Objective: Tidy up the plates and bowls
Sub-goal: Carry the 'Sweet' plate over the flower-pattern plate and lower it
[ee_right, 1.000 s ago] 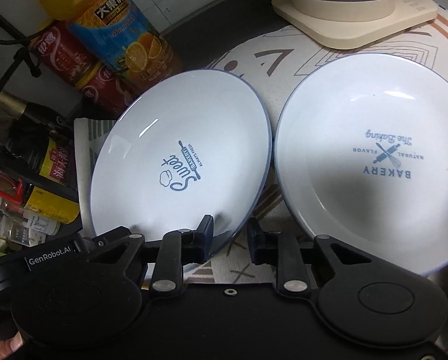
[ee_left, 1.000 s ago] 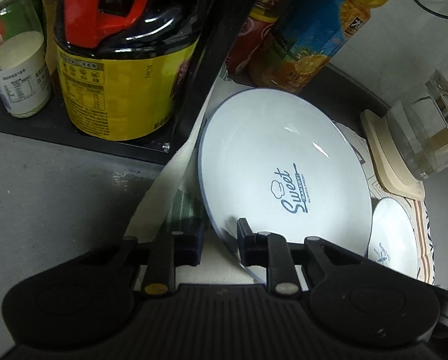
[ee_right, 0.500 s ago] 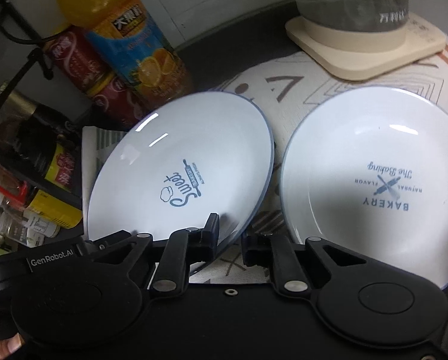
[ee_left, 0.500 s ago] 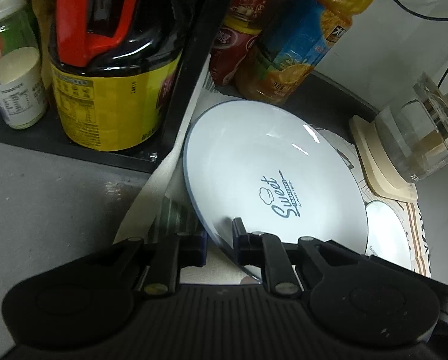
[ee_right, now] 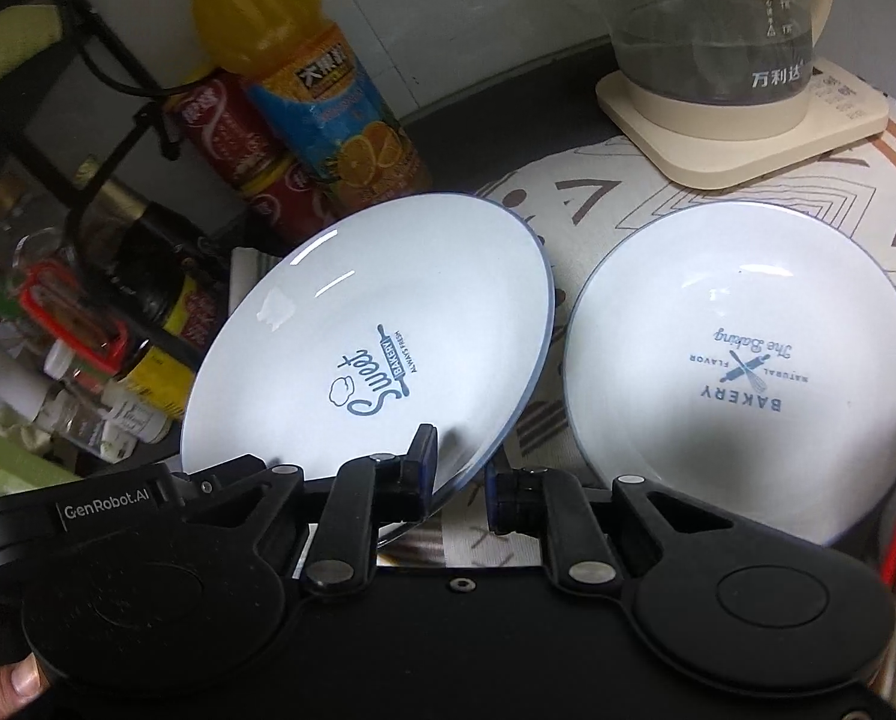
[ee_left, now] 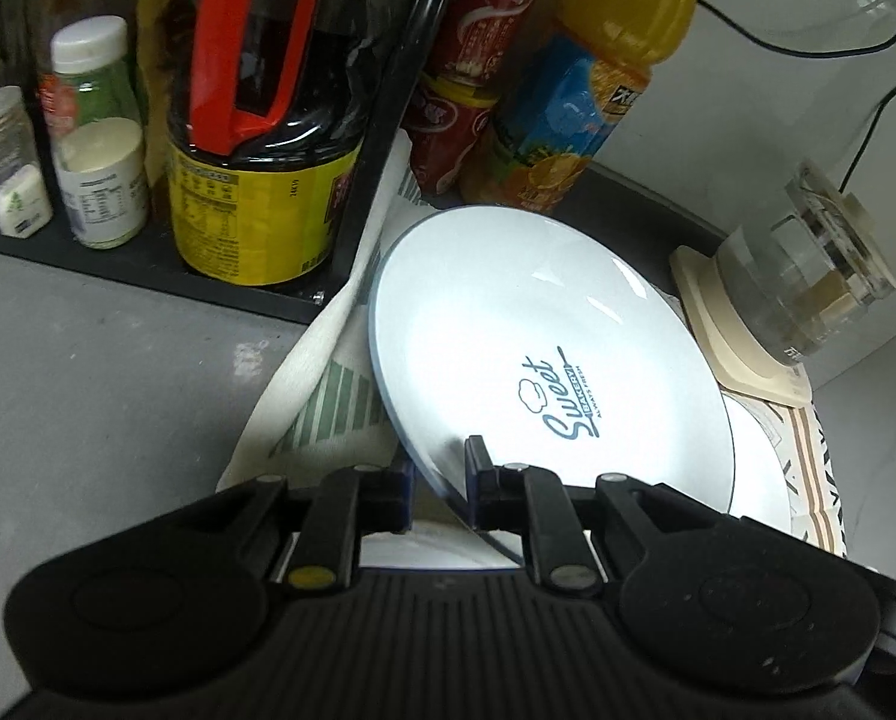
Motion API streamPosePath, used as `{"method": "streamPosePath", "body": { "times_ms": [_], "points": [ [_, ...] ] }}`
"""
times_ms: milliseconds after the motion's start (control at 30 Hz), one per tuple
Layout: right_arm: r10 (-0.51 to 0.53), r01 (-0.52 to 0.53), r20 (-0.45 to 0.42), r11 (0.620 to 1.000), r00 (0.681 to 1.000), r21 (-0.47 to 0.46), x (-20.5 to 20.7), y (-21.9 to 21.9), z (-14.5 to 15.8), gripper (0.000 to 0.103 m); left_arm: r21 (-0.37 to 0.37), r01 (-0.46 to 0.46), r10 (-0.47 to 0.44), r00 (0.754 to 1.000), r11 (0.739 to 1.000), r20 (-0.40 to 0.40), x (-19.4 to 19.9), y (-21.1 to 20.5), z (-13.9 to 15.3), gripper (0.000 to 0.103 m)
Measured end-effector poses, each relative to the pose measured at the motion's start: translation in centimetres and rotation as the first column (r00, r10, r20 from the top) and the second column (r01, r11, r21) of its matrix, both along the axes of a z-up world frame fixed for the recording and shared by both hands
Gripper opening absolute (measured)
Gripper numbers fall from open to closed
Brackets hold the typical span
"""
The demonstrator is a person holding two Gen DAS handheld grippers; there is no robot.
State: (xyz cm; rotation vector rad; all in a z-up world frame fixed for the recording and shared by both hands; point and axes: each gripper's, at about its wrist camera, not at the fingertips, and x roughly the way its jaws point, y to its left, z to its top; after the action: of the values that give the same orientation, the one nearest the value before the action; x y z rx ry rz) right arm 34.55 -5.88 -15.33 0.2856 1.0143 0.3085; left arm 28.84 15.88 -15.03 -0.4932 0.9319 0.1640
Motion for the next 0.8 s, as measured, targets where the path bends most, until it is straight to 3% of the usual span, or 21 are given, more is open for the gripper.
{"method": "streamPosePath", "body": {
  "times_ms": [800],
  "points": [
    [0.166,-0.167,0.041,0.986,0.985,0.018,-8.8,-1.5,2.5,0.015,0.031,-0.142,0.142,0.990,0.989,0.016,-12.4,-3.0,2.1,0.015]
  ]
}}
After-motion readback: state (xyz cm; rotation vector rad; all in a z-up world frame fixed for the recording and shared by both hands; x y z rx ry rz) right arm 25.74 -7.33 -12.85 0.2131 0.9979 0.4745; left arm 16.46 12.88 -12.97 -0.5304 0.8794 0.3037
